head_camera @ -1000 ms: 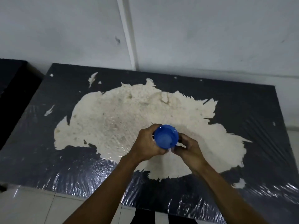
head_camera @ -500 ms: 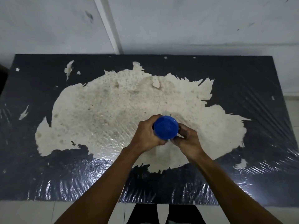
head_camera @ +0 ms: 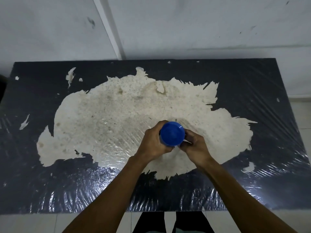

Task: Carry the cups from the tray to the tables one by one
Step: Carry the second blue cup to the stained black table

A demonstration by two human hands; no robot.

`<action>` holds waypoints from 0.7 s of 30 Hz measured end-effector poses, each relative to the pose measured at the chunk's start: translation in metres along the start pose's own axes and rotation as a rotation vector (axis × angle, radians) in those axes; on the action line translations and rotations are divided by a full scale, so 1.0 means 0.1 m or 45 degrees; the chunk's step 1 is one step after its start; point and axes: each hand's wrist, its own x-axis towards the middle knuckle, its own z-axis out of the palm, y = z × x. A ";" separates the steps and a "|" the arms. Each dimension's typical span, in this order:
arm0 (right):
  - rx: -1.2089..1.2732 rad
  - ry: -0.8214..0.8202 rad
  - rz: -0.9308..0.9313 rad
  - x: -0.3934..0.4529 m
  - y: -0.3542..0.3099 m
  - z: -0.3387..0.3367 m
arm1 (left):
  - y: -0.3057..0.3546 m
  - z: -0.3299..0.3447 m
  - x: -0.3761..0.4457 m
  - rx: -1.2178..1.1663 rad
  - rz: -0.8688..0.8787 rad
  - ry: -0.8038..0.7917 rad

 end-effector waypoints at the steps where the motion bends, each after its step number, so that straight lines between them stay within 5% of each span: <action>1: -0.011 -0.013 -0.001 -0.02 0.00 -0.01 | 0.00 0.00 -0.01 0.000 -0.012 -0.008; 21: 0.011 0.239 0.021 -0.97 0.12 -0.32 | 0.07 0.10 -0.86 0.288 -0.383 -0.027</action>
